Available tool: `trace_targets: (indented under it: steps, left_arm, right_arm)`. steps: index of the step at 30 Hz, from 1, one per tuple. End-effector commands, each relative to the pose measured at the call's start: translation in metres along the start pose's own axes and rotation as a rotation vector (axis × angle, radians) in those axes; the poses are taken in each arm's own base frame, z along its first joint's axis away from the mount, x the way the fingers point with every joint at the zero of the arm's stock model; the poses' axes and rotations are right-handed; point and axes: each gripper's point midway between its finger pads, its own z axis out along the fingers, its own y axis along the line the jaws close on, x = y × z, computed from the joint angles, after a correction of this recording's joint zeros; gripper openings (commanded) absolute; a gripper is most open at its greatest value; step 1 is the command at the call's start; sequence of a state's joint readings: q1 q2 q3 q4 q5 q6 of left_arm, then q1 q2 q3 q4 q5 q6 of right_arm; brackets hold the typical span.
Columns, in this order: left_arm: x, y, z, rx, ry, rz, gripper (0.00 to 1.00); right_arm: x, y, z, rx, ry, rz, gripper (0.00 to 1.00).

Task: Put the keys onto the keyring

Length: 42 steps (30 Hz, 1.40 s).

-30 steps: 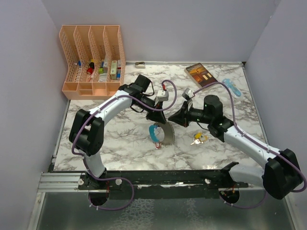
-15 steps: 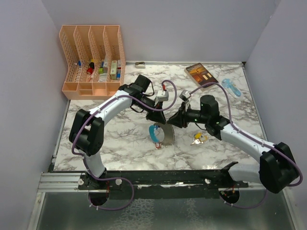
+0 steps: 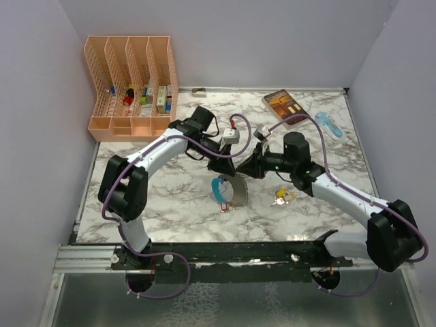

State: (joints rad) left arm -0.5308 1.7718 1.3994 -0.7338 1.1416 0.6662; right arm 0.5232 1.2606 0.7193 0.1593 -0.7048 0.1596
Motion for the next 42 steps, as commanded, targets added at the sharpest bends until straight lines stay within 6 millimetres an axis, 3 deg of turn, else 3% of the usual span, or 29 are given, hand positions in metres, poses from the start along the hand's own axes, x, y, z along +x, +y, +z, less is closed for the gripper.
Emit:
trace_targets:
  steps: [1,5,9,16,24,42]
  left_arm:
    - [-0.002,-0.003,0.003,0.030,-0.016,0.007,0.00]
    - [-0.003,-0.004,0.002,0.029,-0.016,0.010,0.00]
    - [-0.002,-0.003,0.002,0.029,-0.015,0.006,0.00]
    - [-0.002,-0.003,0.003,0.032,-0.017,0.002,0.09]
    - [0.000,-0.005,0.004,0.043,-0.018,0.003,0.00]
    - [0.013,0.000,0.012,0.062,0.010,-0.039,0.05]
  right_arm:
    - [-0.011,0.002,0.005,-0.034,-0.018,-0.027,0.08]
    - [-0.009,0.003,0.006,-0.047,-0.008,-0.025,0.01]
    - [-0.008,0.003,0.003,-0.035,-0.010,-0.025,0.01]
    - [-0.008,0.004,-0.005,-0.002,-0.025,-0.021,0.01]
    - [-0.005,0.009,-0.010,-0.005,-0.053,-0.009,0.01]
    - [0.006,0.016,-0.031,0.059,-0.159,0.026,0.01]
